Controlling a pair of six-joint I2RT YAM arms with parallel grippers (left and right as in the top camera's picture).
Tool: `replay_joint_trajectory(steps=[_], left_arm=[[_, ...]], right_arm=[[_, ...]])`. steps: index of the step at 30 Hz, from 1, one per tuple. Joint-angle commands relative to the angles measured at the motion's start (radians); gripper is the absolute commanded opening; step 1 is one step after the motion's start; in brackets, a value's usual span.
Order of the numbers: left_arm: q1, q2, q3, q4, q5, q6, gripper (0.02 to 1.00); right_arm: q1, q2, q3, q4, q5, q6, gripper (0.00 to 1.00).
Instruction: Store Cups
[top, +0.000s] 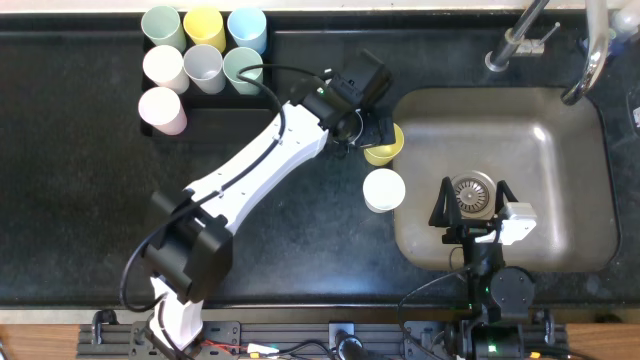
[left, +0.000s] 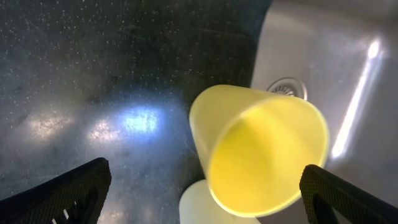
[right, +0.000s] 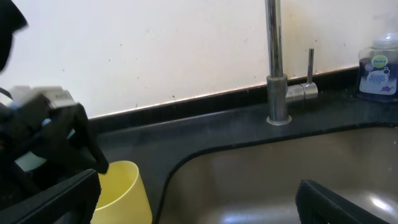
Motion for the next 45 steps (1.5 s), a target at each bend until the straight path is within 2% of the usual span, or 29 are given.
replay_joint_trajectory(steps=[1,5,6,9,11,14,20,24,30,37,38,45], left_arm=[[0.005,0.036,0.032,-0.004,0.008,-0.007,1.0],[0.005,0.038,0.032,-0.005,0.008,-0.007,1.0],[0.006,0.038,0.032,-0.004,0.006,-0.007,0.974],[0.006,0.047,0.032,-0.005,0.004,-0.007,0.757],[0.006,0.058,0.032,-0.004,0.004,-0.007,0.362],[0.006,0.069,0.032,0.008,0.0,-0.007,0.036],[0.038,0.067,0.06,0.004,-0.031,-0.002,0.036],[0.103,-0.012,0.093,-0.072,-0.08,-0.003,0.036],[0.319,-0.212,0.093,-0.283,-0.132,-0.004,0.036],[0.576,-0.224,0.092,-0.427,-0.179,0.008,0.036],[0.626,-0.224,0.091,-0.432,-0.182,0.048,0.036],[0.685,-0.223,0.021,-0.366,-0.188,0.054,0.036]], right_arm=[[0.004,-0.007,-0.013,0.005,-0.001,0.004,0.996],[0.004,-0.007,-0.013,0.005,-0.001,0.004,0.998],[0.004,-0.007,-0.013,0.005,-0.001,0.004,0.998],[0.004,-0.007,-0.013,0.005,-0.001,0.004,0.998],[0.004,-0.007,-0.013,0.005,-0.001,0.004,0.998],[0.004,-0.007,-0.013,0.005,-0.001,0.004,0.998],[0.004,-0.007,-0.013,0.005,-0.001,0.004,0.998],[0.004,-0.007,-0.013,0.005,-0.001,0.004,0.998],[0.004,-0.007,-0.013,0.005,-0.001,0.004,0.998],[0.004,-0.007,-0.013,0.005,-0.001,0.004,0.998],[0.004,-0.007,-0.013,0.005,-0.001,0.004,0.998],[0.004,-0.007,-0.013,0.005,-0.001,0.004,0.996]])
